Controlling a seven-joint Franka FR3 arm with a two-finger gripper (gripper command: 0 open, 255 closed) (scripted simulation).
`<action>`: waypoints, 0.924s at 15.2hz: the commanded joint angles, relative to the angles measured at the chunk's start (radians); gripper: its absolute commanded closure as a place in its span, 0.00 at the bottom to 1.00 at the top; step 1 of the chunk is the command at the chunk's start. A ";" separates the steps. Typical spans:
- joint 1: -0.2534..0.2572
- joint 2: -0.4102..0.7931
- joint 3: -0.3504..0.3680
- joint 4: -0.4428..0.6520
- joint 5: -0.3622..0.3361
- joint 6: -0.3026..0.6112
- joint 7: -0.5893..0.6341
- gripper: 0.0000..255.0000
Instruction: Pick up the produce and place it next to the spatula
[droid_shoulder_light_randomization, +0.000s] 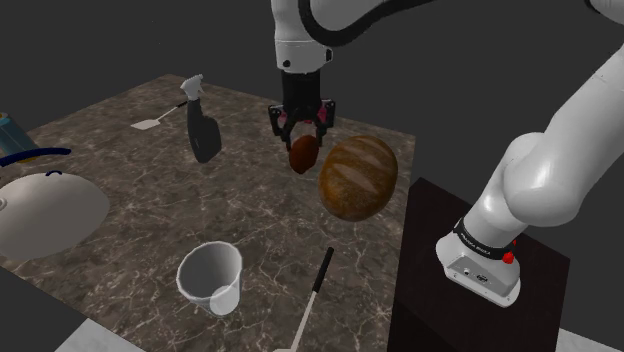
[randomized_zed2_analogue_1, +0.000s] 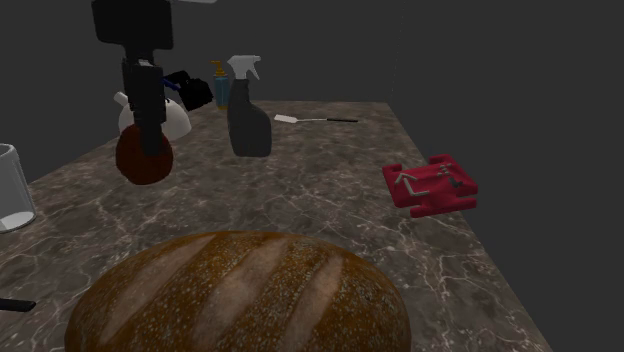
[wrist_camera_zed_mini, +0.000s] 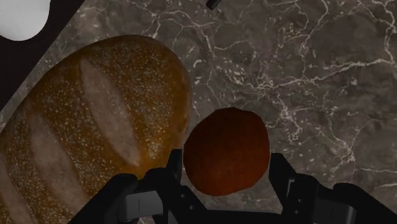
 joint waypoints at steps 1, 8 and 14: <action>0.021 -0.042 0.022 -0.049 0.021 0.014 0.034 1.00; 0.098 -0.151 0.104 -0.152 0.095 0.033 0.156 1.00; 0.107 -0.140 0.121 -0.209 0.102 0.103 0.163 1.00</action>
